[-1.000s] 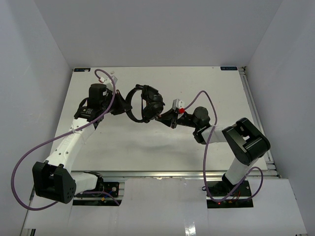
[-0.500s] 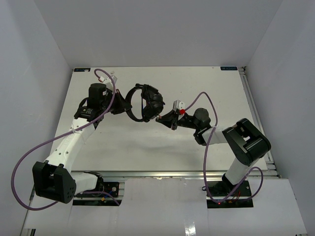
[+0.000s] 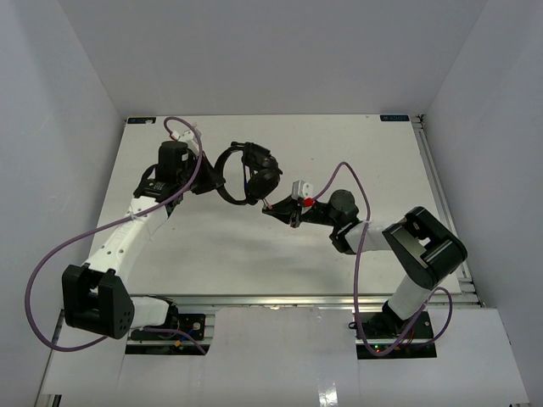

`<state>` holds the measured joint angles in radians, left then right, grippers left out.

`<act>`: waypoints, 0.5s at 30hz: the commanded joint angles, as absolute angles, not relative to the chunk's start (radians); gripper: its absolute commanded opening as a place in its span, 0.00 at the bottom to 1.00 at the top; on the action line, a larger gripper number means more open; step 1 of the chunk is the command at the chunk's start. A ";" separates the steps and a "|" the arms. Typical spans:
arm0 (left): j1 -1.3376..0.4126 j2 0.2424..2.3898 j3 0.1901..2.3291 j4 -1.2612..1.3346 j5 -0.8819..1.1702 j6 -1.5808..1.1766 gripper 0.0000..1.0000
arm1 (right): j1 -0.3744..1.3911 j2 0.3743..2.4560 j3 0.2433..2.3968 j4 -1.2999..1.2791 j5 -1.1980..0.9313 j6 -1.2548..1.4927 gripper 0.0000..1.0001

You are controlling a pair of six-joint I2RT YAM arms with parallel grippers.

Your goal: Wrap the headphones

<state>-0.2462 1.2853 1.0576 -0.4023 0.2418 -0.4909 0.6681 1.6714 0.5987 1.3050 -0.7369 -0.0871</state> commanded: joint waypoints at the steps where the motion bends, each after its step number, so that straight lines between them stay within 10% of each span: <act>1: -0.252 1.273 1.113 -0.311 0.235 -0.532 0.00 | 0.686 1.661 0.631 1.344 -0.723 -0.143 0.08; 15: -0.252 1.373 1.172 -0.319 0.684 -0.401 0.00 | 0.636 1.739 0.681 1.321 -0.641 -0.098 0.08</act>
<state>-0.2454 1.3362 1.1052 -0.3421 0.4489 -0.4697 0.6710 1.7477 0.6489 1.2898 -0.6898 -0.1082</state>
